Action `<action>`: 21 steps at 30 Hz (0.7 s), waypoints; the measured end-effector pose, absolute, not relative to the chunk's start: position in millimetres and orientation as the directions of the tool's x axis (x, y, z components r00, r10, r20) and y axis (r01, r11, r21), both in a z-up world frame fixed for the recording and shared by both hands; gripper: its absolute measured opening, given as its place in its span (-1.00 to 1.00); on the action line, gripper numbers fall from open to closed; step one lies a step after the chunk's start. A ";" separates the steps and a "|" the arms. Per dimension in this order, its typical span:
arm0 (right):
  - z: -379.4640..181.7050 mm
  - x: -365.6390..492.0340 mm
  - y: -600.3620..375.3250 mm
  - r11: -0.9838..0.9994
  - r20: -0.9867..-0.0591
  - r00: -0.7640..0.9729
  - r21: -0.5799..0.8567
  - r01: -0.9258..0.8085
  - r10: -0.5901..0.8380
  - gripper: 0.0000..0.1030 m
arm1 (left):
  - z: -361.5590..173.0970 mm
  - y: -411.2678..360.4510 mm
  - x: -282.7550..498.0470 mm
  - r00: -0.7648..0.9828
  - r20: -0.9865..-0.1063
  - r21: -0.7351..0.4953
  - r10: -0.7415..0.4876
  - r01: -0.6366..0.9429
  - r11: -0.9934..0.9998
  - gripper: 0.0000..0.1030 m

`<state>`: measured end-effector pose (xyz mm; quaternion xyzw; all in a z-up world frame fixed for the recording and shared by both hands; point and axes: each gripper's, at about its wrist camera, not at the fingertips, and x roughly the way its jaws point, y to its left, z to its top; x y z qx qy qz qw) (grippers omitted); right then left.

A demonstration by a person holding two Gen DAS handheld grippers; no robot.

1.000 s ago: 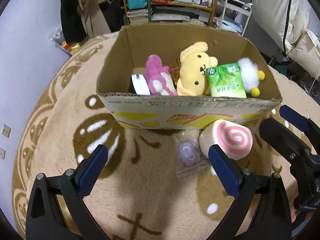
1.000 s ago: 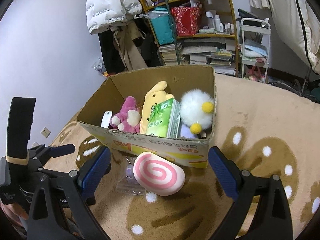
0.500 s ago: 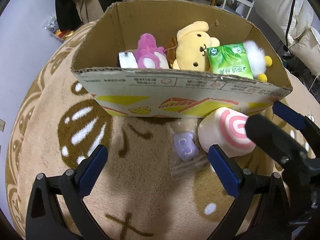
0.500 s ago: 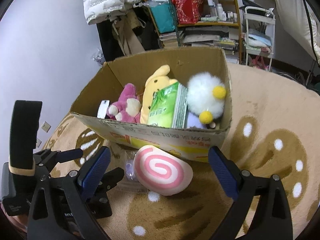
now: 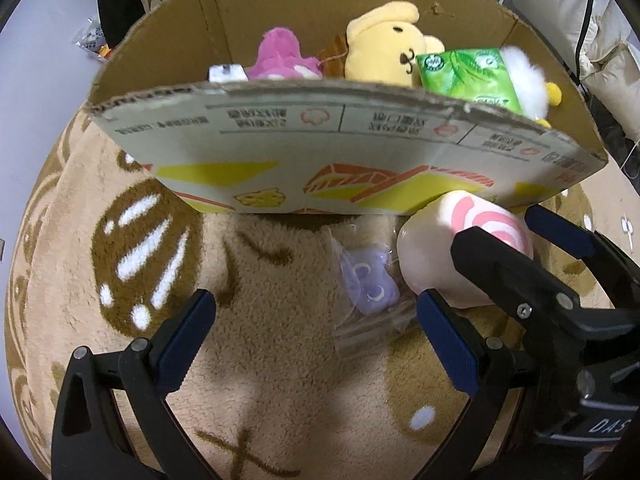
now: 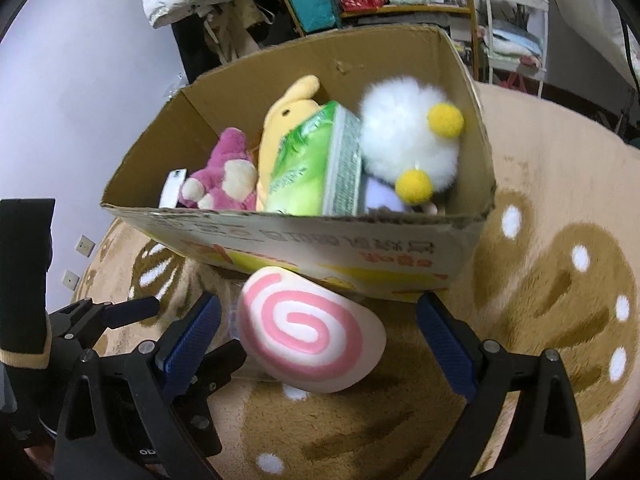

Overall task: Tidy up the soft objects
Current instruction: 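Move the left tool to the clear packet while the right tool approaches the swirl cushion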

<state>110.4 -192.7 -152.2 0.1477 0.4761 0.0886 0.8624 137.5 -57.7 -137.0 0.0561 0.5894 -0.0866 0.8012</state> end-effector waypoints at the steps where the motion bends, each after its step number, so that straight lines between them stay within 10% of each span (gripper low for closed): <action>1: -154.2 111.3 -193.5 0.940 -0.799 0.525 0.342 -0.003 0.293 0.98 | -139.0 -58.3 138.7 0.285 -0.956 -0.012 -0.071 0.205 0.979 0.94; 21: -178.2 120.7 -199.7 0.913 -0.827 0.460 0.401 0.077 0.324 0.99 | -165.5 -58.6 158.1 0.243 -0.967 -0.031 -0.079 0.199 0.980 0.94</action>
